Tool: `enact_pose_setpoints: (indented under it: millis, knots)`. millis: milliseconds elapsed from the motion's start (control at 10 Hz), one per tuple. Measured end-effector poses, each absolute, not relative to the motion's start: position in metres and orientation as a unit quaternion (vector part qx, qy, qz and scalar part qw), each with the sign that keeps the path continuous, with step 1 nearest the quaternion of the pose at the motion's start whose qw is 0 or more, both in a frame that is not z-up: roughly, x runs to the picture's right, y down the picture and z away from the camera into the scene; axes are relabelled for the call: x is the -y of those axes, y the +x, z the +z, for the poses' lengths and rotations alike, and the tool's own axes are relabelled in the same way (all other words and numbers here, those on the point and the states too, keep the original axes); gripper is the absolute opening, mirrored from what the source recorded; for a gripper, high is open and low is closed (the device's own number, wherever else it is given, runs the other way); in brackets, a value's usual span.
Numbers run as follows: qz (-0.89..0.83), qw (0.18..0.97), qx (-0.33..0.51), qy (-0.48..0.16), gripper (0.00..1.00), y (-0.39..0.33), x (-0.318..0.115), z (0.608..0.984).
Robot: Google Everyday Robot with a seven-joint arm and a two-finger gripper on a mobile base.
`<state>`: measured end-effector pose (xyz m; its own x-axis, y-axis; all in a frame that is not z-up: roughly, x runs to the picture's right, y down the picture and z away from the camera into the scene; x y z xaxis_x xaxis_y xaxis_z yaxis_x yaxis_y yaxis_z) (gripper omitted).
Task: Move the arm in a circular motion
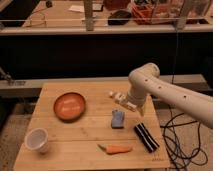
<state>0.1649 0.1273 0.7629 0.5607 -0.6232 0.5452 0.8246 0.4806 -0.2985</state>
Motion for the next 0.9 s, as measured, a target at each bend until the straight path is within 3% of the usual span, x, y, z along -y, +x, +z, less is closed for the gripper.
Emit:
enact_pose_setpoints:
  millis: [400, 900]
  knots:
    - [-0.442, 0.833, 0.209, -0.259, 0.80, 0.175, -0.177, 0.702]
    - [-0.523, 0.796, 0.206, -0.226, 0.80, 0.099, -0.168, 0.671]
